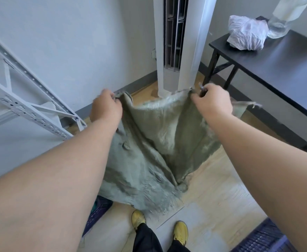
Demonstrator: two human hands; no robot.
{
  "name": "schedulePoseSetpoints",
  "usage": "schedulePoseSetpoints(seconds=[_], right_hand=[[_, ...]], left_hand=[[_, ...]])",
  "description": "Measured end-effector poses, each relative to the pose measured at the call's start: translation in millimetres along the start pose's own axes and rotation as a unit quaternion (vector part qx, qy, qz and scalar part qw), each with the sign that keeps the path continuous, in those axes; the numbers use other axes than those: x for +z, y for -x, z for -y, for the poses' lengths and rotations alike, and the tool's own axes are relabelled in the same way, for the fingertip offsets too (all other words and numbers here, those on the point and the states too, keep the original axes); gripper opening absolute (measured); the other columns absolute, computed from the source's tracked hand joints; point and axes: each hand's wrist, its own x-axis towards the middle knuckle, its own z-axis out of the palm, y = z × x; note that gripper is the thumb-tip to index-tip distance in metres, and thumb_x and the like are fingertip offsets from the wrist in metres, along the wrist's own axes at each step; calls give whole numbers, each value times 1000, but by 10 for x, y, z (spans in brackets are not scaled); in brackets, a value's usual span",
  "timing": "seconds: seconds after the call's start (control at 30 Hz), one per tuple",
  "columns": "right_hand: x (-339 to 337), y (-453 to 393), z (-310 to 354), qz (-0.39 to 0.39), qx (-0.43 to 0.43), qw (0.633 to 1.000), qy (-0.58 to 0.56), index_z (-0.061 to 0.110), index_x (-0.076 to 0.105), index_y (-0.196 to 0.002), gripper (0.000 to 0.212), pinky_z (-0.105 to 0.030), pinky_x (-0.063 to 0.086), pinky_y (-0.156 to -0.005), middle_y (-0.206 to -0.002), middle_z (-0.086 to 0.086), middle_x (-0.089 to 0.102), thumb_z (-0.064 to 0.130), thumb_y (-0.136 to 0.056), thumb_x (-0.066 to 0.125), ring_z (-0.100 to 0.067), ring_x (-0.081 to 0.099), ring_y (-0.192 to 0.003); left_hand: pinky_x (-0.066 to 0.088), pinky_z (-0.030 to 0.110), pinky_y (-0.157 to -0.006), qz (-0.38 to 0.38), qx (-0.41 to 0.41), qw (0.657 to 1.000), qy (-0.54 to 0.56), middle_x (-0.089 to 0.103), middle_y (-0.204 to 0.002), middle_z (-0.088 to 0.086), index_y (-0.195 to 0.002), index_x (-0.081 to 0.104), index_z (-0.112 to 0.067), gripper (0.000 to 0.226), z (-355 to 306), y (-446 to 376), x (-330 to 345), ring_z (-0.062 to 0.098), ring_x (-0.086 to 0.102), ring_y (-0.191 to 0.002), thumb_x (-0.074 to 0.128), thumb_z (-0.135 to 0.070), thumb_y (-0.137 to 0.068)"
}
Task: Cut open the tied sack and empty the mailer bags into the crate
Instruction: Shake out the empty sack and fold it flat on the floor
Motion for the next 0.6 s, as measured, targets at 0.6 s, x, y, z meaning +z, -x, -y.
schedulePoseSetpoints(seconds=[0.6], right_hand=[[519, 684, 462, 370, 15, 925, -87, 18, 63, -94, 19, -20, 41, -40, -56, 1, 66, 28, -79, 70, -8, 60, -42]], left_hand=[[57, 52, -78, 182, -83, 932, 302, 68, -94, 10, -81, 59, -20, 16, -496, 134, 55, 34, 68, -92, 64, -35, -82]])
